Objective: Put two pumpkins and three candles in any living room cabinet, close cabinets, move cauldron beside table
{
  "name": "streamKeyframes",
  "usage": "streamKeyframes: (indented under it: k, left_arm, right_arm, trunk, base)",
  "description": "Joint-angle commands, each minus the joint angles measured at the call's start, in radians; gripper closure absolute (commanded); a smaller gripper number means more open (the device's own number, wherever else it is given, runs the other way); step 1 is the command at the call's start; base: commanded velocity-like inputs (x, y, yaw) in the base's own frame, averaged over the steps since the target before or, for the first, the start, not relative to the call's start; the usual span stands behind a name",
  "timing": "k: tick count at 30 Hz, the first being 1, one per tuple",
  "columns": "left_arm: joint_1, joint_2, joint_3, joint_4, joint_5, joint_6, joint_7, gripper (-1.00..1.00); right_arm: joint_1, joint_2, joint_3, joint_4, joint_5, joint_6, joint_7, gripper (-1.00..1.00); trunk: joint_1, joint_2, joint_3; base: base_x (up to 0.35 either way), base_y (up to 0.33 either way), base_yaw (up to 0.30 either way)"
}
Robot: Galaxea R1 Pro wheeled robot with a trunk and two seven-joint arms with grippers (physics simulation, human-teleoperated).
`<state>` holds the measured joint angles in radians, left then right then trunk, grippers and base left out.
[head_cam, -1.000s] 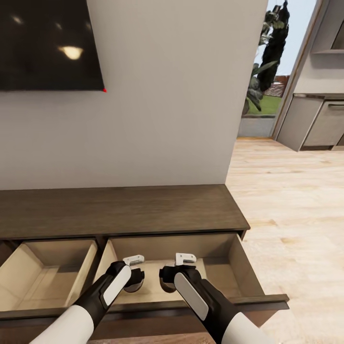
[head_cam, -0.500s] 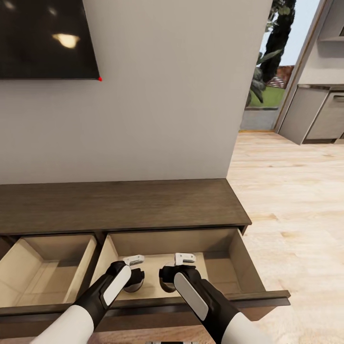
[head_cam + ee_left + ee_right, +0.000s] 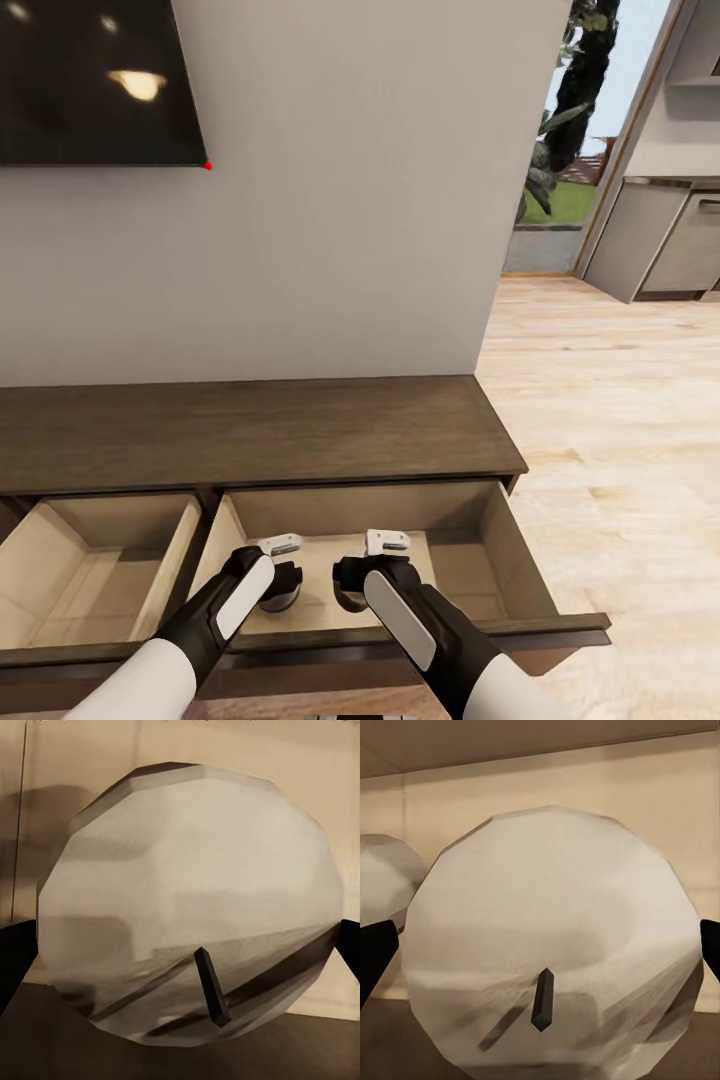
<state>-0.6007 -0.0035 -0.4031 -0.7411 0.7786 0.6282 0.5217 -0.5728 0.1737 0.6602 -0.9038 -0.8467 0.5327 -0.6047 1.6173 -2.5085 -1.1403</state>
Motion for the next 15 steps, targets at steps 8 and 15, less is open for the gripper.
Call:
streamKeyframes:
  k: [8,15]
  left_arm:
    - [-0.001,0.0,-0.003,-0.001,0.01,0.001,0.013,1.0]
    - [-0.001,0.0,-0.003,-0.002,0.01,0.001,0.014,1.0]
  right_arm:
    - [-0.001,0.0,0.002,-0.001,-0.008,0.001,-0.009,1.0]
    - [-0.001,0.0,0.002,-0.001,-0.008,0.001,-0.009,1.0]
  trunk:
    - [0.0,0.0,-0.001]
    - [0.001,-0.001,-0.013]
  base:
    - [0.022,0.0,0.0]
    - [0.002,0.0,0.0]
